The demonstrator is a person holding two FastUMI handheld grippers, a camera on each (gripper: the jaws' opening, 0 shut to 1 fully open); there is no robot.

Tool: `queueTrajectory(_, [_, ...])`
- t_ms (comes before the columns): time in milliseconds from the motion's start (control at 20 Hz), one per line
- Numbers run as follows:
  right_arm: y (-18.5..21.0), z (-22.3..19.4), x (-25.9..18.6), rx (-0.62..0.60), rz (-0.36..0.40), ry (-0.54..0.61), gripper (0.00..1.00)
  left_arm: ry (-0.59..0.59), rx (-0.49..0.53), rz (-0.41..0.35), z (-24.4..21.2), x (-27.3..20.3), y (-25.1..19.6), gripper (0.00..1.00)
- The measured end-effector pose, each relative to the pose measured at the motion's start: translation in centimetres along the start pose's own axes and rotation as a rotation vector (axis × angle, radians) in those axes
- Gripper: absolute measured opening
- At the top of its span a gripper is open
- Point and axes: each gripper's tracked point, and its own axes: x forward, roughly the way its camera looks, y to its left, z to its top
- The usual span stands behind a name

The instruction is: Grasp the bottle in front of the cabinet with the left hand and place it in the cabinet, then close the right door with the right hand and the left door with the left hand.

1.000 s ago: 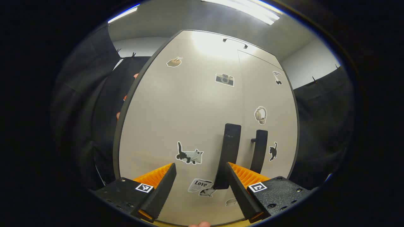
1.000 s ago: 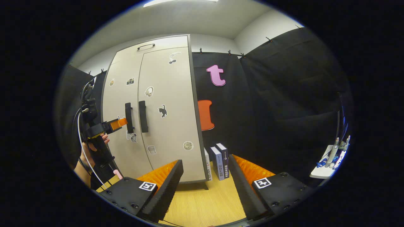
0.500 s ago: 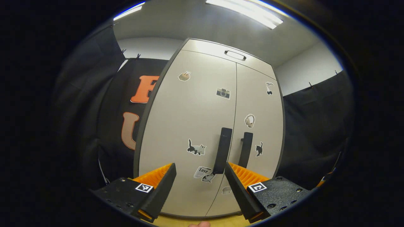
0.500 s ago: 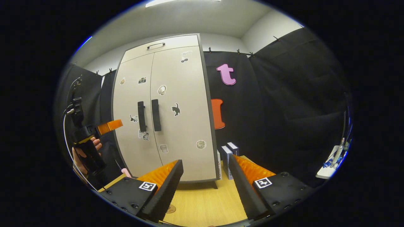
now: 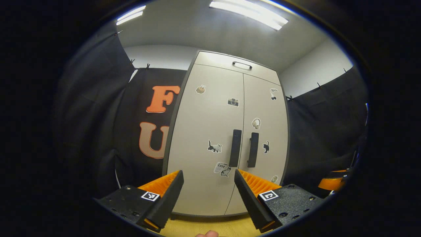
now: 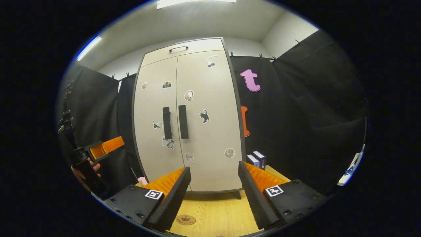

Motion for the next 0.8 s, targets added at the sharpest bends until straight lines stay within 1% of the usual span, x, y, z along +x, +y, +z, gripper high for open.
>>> queueTrajectory(150, [1.1, -0.4, -0.2, -0.007, 0.016, -0.001, 0.97, 0.016, -0.015, 0.015, -0.8, -2.0, 0.3, 0.95])
queueTrajectory(400, [1.5, -1.1, -0.9, -0.028, 0.019, 0.013, 0.97, 0.065, -0.047, 0.038, -3.2, -4.5, 1.3, 0.95])
queueTrajectory(650, [2.0, -1.5, -0.8, -0.023, 0.032, 0.022, 0.97, 0.087, -0.050, 0.084, -4.5, -5.3, 3.2, 0.95])
queueTrajectory(800, [2.0, -1.6, -0.8, -0.020, 0.035, 0.023, 0.97, 0.078, -0.049, 0.094, -4.3, -5.1, 3.6, 0.95])
